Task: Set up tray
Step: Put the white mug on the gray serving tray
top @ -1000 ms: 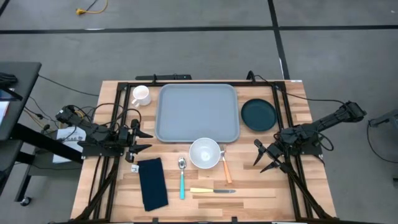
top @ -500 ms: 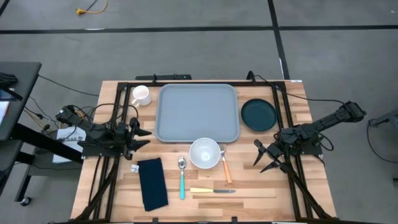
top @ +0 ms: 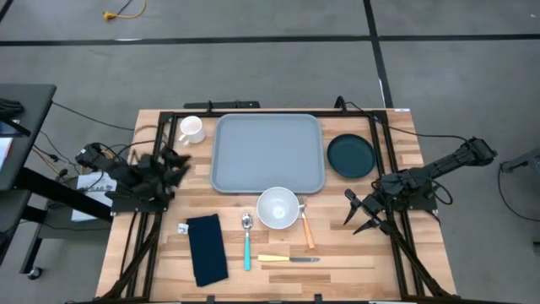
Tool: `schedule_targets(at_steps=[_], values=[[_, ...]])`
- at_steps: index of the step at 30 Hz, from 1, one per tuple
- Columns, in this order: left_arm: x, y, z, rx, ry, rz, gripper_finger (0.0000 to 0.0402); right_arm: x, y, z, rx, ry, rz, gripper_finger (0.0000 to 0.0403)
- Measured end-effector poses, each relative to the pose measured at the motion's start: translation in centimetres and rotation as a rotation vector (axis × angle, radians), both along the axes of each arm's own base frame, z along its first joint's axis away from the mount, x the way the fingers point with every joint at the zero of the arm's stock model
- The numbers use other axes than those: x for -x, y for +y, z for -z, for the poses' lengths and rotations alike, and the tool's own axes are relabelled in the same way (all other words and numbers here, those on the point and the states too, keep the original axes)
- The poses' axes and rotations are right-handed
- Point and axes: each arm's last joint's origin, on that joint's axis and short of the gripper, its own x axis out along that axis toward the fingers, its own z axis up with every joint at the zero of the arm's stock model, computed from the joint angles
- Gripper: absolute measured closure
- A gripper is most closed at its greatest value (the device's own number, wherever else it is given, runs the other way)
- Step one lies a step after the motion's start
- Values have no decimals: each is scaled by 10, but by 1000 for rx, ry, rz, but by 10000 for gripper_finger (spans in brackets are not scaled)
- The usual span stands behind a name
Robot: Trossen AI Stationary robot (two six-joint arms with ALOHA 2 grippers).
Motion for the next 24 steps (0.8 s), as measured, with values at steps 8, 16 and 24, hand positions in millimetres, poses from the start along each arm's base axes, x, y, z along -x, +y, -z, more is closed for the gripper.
schedule_targets(at_steps=[8,16,24], values=[[13,13,-13,99,-139,-168,229,0,0,0,0,0,0,225],[10,15,-6,200,-35,-282,229,0,0,0,0,0,0,225],[9,15,-4,200,-17,-291,229,0,0,0,-15,15,5,225]])
